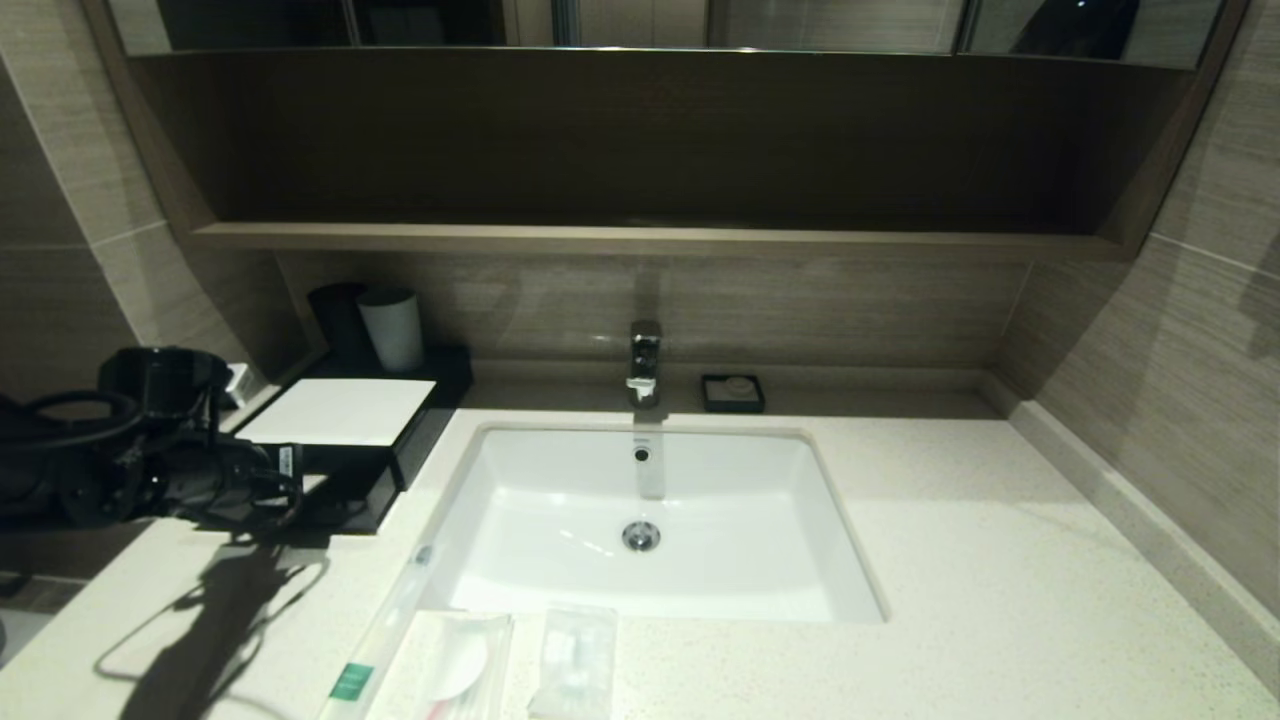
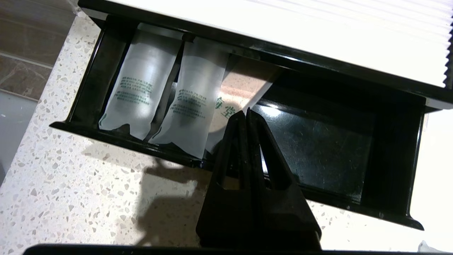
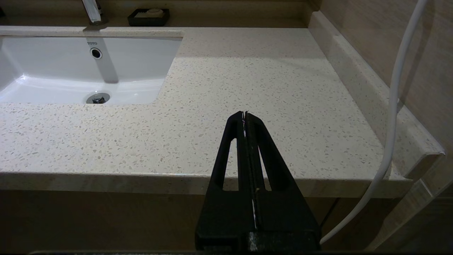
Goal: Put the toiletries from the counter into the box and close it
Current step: Open the drawer
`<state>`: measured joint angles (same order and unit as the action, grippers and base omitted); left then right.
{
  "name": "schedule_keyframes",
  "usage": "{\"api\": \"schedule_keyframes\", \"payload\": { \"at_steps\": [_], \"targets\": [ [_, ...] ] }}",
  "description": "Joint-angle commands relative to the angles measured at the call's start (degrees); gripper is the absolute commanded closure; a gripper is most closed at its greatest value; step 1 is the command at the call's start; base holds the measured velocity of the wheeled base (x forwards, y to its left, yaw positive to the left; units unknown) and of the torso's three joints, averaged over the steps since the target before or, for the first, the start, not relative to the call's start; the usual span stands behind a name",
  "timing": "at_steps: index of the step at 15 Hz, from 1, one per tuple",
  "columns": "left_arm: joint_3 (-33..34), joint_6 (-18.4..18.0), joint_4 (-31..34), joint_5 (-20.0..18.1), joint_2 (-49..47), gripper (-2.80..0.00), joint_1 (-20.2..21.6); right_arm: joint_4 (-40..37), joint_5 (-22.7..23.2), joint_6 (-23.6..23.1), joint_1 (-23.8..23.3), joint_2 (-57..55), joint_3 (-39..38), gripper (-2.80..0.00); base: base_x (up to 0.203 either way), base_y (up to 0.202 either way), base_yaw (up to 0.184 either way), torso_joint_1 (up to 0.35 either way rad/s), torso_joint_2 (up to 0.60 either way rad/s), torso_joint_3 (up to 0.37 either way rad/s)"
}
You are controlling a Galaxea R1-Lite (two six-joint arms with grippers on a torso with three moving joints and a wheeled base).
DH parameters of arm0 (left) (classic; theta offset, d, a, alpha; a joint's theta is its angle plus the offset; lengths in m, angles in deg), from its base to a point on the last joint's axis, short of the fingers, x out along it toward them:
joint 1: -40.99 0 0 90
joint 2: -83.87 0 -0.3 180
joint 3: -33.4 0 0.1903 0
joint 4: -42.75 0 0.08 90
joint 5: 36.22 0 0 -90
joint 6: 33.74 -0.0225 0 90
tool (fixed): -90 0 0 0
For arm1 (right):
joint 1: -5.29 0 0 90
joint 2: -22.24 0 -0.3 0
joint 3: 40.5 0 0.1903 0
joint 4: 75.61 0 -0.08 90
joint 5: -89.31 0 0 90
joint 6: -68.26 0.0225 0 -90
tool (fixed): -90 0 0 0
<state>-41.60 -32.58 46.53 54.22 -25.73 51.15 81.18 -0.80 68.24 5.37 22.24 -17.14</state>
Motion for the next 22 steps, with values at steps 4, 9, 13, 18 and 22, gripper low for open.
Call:
{"api": "schedule_keyframes", "payload": {
  "at_steps": [4,9,13,18,22],
  "targets": [
    [-2.28,-0.02,1.12,0.09,-2.2,0.0,0.02,0.02,0.02,-0.07,0.01,0.09,-0.09,0.0,0.0,0.0,0.0,0.0,0.0,0.0],
    [-7.18,0.07,8.86,-0.09,-1.78,0.0,0.01,0.02,0.02,-0.06,0.01,0.09,-0.09,0.0,0.0,0.0,0.0,0.0,0.0,0.0],
    [-9.47,0.07,11.96,0.0,-3.0,0.0,-0.05,0.02,0.02,-0.05,0.01,0.09,-0.09,0.0,0.0,0.0,0.0,0.0,0.0,0.0],
    [-11.91,-0.02,16.07,0.0,-3.26,0.0,0.03,0.02,0.02,0.02,0.01,0.09,-0.09,0.0,0.0,0.0,0.0,0.0,0.0,0.0],
    [-12.0,0.11,15.98,0.0,-4.22,0.0,-0.06,0.02,0.02,-0.07,0.01,0.09,-0.09,0.0,0.0,0.0,0.0,0.0,0.0,0.0]
  ]
}}
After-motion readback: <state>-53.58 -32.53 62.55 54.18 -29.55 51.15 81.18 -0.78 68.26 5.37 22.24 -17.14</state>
